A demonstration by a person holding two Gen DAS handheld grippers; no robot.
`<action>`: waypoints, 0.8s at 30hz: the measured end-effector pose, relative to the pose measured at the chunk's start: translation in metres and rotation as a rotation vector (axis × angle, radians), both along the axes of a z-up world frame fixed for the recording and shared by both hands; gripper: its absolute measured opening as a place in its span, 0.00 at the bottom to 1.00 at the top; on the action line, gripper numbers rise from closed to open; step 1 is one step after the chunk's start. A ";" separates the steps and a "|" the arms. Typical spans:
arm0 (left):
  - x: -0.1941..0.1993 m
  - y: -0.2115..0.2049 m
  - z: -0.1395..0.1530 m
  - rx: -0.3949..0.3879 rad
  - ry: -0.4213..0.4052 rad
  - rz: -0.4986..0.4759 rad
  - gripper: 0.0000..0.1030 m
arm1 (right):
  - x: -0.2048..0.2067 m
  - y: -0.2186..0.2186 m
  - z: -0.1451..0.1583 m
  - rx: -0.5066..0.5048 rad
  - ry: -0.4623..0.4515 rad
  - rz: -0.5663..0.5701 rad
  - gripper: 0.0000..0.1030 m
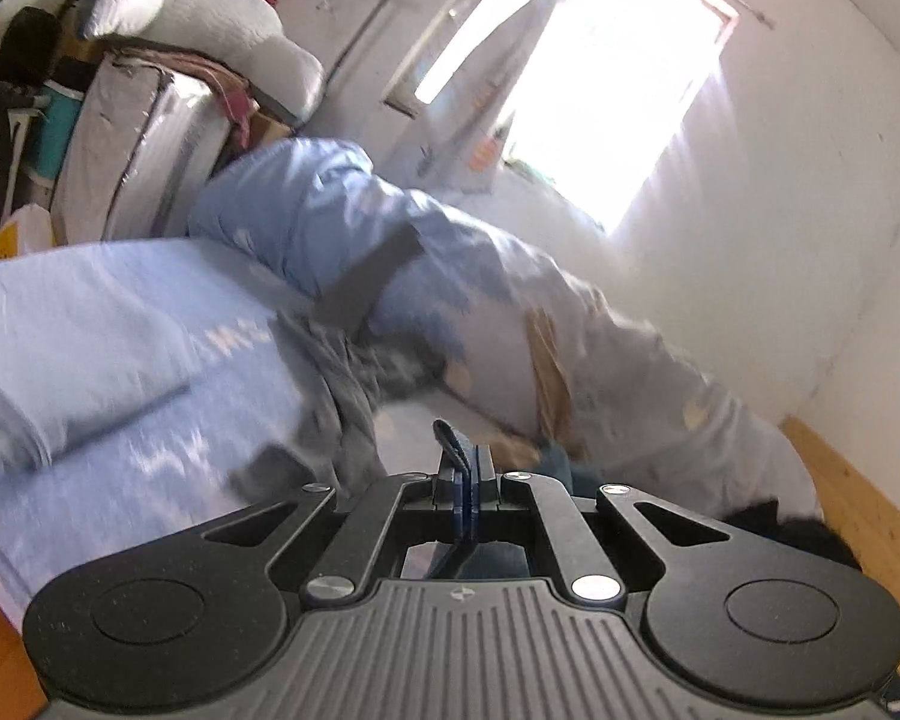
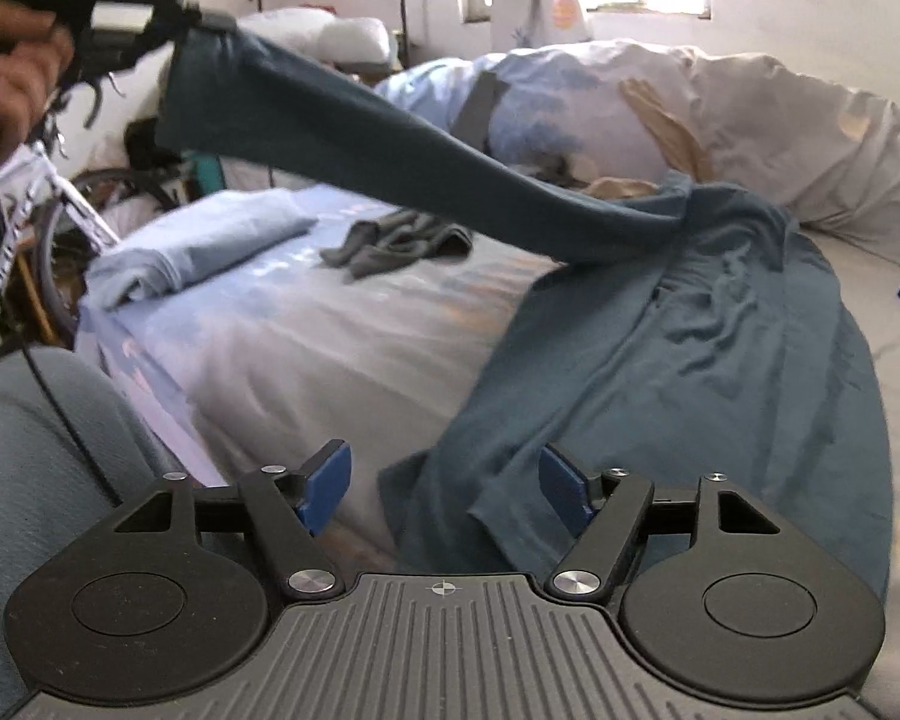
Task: Fold clothes
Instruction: 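Lift the held shirt edge up high with the left gripper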
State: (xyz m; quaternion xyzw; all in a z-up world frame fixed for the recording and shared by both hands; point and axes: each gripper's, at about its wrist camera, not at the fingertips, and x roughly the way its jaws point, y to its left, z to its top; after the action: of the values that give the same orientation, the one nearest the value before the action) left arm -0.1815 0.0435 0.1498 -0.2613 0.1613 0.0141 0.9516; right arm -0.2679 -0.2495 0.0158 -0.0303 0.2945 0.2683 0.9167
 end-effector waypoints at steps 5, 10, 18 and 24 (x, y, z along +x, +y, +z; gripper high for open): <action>0.027 0.045 0.017 -0.040 -0.037 0.050 0.06 | 0.006 0.010 -0.011 -0.072 0.020 -0.023 0.71; 0.048 0.086 0.024 -0.096 -0.059 0.101 0.06 | 0.012 0.019 -0.022 -0.145 0.040 -0.046 0.68; 0.088 0.133 0.021 -0.146 -0.029 0.136 0.06 | 0.036 0.026 -0.044 -0.220 0.094 -0.090 0.35; 0.104 0.147 0.017 -0.132 -0.028 0.124 0.06 | 0.048 -0.006 -0.039 -0.187 0.140 -0.228 0.03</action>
State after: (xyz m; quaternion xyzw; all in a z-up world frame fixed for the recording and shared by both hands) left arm -0.0780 0.1906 0.1665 -0.3330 0.1320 0.0589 0.9318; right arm -0.2196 -0.2554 -0.0234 -0.0630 0.3828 0.1354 0.9117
